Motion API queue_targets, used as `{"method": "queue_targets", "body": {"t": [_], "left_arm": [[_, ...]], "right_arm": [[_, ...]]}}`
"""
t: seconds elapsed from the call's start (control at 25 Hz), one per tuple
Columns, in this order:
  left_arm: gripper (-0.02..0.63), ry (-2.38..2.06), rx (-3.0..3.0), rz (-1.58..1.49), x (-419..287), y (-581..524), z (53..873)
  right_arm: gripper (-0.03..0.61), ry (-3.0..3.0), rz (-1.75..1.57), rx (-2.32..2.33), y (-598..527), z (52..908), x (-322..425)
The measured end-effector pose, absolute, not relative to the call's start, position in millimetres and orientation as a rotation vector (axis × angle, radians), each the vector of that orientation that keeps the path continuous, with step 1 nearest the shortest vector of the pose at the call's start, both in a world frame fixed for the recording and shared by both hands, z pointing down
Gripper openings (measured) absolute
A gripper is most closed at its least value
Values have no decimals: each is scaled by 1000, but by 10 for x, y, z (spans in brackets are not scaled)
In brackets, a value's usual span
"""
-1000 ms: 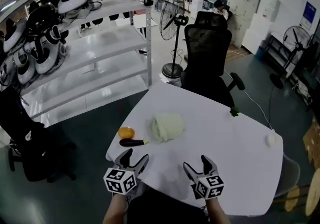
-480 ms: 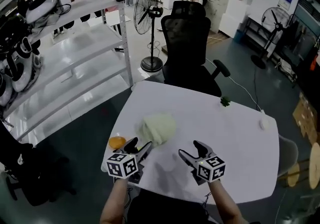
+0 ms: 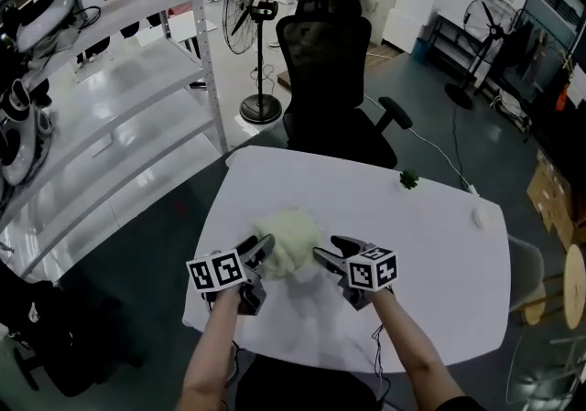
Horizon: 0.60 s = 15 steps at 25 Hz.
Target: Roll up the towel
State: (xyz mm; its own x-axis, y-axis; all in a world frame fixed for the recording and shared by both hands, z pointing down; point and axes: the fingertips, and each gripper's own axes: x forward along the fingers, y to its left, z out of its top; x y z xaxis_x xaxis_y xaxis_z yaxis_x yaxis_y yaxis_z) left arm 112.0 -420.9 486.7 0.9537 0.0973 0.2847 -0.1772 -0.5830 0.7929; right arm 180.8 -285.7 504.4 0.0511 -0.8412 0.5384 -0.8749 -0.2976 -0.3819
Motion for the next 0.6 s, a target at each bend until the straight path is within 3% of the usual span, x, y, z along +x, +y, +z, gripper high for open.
{"method": "queue_targets", "body": {"t": [0.2,0.32,0.6], "left_arm": [[184,-30,2096,421,1244,-4175,5071],[48,-37,2114,443,1294,-4158,5113],[29,7,2315,385,1347,-4100,4752]], "right_arm": [[264,-1830,1185,2199,-3121,5268,1748],[222,-1814,1184,2221,-3190,5275,1745],[59,-1809,1005,2221,-3096,4950,1736]]}}
